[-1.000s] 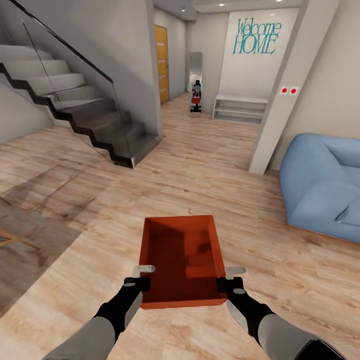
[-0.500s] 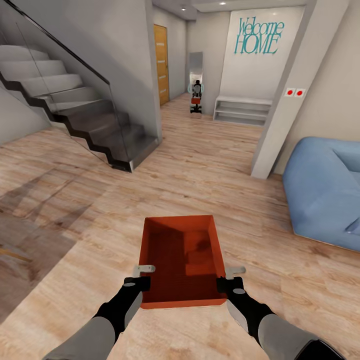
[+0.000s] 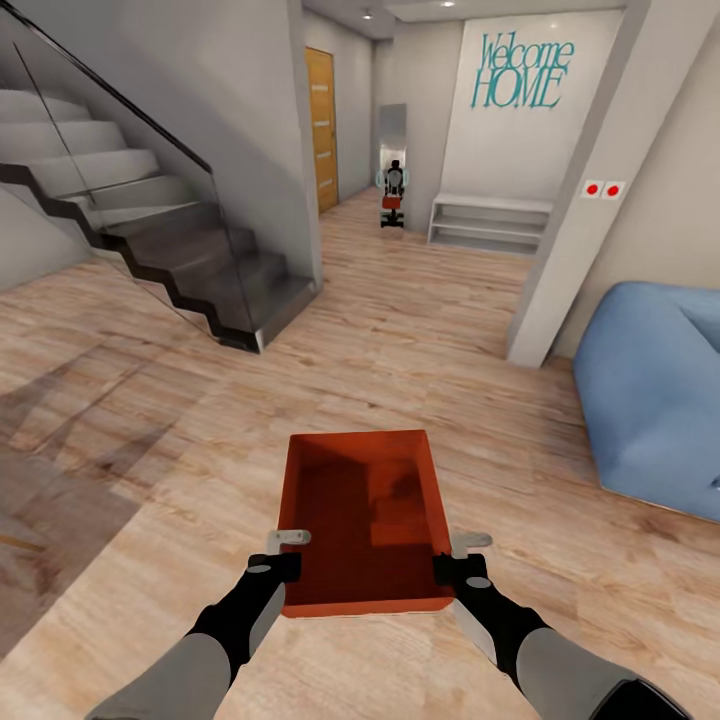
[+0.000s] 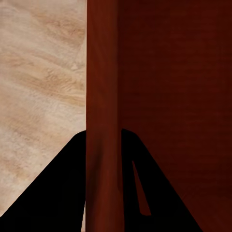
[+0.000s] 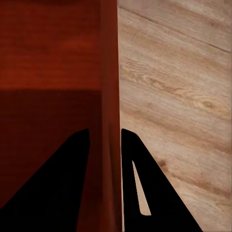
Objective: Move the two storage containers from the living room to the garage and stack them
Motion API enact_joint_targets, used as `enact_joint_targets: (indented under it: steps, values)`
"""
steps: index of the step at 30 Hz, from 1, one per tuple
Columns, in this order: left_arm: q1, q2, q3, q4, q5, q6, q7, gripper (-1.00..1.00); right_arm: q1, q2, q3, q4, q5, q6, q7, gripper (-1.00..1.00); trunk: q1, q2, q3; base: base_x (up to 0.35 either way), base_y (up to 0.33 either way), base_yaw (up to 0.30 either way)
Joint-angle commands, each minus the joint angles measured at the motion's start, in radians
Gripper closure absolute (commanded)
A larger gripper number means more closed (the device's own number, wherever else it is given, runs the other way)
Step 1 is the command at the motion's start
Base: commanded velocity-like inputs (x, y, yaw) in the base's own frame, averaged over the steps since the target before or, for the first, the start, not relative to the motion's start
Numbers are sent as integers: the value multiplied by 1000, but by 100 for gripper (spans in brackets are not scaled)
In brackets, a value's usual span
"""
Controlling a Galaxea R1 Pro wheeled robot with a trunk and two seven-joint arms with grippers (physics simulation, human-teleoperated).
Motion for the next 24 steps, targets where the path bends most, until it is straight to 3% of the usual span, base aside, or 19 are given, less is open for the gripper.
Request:
enact_joint_targets:
  steps: [1, 7, 24]
  values:
    - [0, 20, -22, 8, 28, 5, 10, 100, -2, -2, -1, -5, 5, -6, -8, 100, 1, -1, -1, 304, 0, 0]
    - [0, 20, -22, 9, 28, 6, 10, 100, -2, -2, -1, -5, 6, -8, -8, 100, 1, -1, -2, 304, 0, -22]
    - [0, 20, -22, 9, 29, 7, 10, 100, -2, -2, -1, -5, 7, -11, -9, 100, 1, -1, -15, 304, 0, -161]
